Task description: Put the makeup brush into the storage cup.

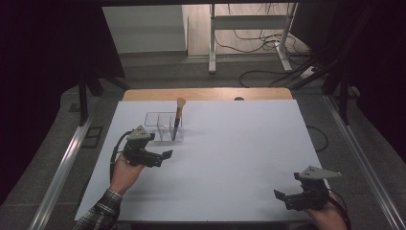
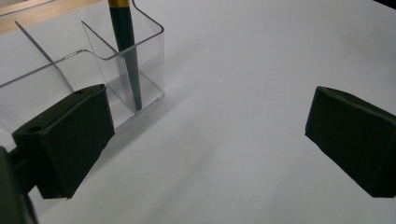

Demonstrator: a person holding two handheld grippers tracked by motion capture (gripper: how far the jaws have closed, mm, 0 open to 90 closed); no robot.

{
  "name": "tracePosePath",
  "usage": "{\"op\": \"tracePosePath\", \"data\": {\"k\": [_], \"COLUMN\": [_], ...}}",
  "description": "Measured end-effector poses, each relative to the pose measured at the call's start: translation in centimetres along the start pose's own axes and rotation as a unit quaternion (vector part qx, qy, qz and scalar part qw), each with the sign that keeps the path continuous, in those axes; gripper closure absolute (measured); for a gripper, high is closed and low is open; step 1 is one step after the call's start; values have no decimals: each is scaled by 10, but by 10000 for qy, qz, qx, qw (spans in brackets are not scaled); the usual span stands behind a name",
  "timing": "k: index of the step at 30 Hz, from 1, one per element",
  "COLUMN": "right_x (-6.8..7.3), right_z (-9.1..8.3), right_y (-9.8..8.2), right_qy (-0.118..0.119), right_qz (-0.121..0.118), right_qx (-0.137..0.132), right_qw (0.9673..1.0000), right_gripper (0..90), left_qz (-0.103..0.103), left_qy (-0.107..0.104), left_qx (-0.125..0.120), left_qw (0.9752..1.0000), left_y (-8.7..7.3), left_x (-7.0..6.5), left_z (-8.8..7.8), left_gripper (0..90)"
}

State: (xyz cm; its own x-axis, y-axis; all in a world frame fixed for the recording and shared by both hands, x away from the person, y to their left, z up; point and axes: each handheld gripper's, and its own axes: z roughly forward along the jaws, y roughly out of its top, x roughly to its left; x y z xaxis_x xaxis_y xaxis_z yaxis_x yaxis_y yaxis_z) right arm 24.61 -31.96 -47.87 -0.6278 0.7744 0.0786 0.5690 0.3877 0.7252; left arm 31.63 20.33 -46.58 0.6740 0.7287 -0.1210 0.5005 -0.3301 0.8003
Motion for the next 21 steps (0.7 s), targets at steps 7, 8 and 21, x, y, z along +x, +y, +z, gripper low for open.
{"op": "tracePosePath", "data": {"k": [7, 8, 21], "right_x": [0, 0, -1], "right_z": [0, 0, 0], "right_y": [0, 0, 0], "right_qy": [-8, -10, -17], "right_qz": [0, 0, 25], "right_qx": [-21, -21, -58], "right_qw": [10000, 10000, 10000], "right_gripper": [0, 0, 0], "left_qz": [-11, -21, -69], "left_qy": [27, 22, 35], "left_qx": [25, 17, 41], "left_qw": [10000, 10000, 10000], "left_y": [-5, -6, -13], "left_x": [-2, -3, -4], "left_z": [-4, -4, -11], "left_gripper": [13, 13, 13]}}
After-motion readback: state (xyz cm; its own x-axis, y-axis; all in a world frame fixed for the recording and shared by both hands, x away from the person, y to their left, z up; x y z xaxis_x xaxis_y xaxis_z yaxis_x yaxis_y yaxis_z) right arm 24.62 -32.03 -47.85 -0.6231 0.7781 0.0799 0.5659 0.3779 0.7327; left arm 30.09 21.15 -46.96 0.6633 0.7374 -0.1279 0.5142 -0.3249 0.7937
